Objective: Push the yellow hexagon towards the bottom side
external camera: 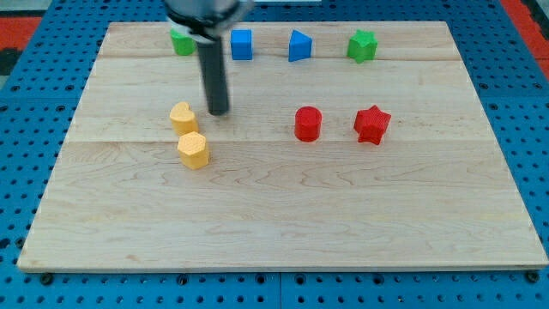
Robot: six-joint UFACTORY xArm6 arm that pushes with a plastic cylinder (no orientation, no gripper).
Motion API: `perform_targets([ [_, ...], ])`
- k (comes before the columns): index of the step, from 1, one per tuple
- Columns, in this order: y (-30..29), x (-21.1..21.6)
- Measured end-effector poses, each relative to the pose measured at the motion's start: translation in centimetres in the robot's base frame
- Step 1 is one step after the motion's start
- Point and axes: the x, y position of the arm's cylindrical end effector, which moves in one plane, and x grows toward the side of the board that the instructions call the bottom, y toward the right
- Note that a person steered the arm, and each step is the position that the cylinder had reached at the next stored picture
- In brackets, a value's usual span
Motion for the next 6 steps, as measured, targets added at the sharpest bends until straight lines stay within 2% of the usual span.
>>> perform_targets([
  [1, -5.9, -1.8],
  [3, 0.2, 9.7],
  [5, 6.4, 17.9],
  [6, 4.0, 13.8],
])
